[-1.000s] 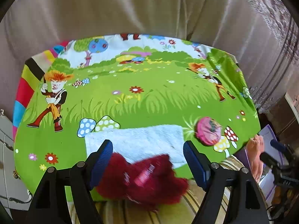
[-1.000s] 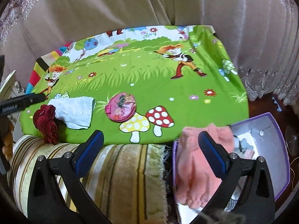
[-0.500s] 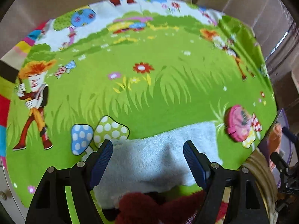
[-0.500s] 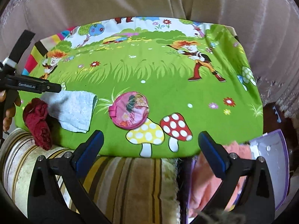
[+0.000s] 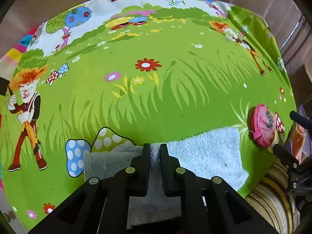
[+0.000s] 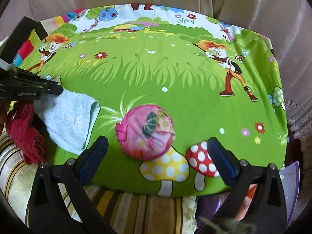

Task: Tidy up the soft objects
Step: 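Grasp the white towel with the left gripper while the right gripper grasps the pink round pouch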

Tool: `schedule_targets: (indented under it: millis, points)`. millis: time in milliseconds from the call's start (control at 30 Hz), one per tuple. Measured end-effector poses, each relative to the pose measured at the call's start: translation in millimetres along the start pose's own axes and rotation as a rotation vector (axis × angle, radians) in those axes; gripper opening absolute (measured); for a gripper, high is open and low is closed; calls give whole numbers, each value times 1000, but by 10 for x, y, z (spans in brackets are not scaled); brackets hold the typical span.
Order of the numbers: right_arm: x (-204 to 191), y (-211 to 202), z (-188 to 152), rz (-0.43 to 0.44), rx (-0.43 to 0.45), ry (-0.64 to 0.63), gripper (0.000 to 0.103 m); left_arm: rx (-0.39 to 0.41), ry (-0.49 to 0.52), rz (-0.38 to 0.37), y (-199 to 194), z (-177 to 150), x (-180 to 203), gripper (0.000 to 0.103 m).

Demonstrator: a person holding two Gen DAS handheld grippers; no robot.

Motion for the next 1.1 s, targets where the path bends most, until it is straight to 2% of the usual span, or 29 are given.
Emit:
schedule_targets:
  millis: [267,467,667,867,967,1100]
  points:
    - [-22,230,87,4,-39,-14,102,106,-117,-158,-313,54,-269,9]
    - [-37,343,130,-3,-58,-21,102,220,-232,-178,-524,243,-538,9]
    - [-66,406,153,-6,-72,-33,102,302,-409,-160,-588,326,-987,9]
    - [-80,463,158,1,-85,-36,100,307,-460,-139,-543,286,-1184,9]
    - [-90,496,152,15,-95,-35,93,281,-443,-106,-445,258,-1190,9]
    - [-92,506,150,28,-92,-30,91,234,-463,-92,-305,194,-1232,14]
Point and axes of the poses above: each gripper's, at about its wrist camera, not at the fingertips, and y roughly the way its jaws point, x to its right, z to its top, the point moved 5 cm from there along y, roughly the way its jaws point, and after that the axes turned 12 degrees about -y, right-handed, at the moved point
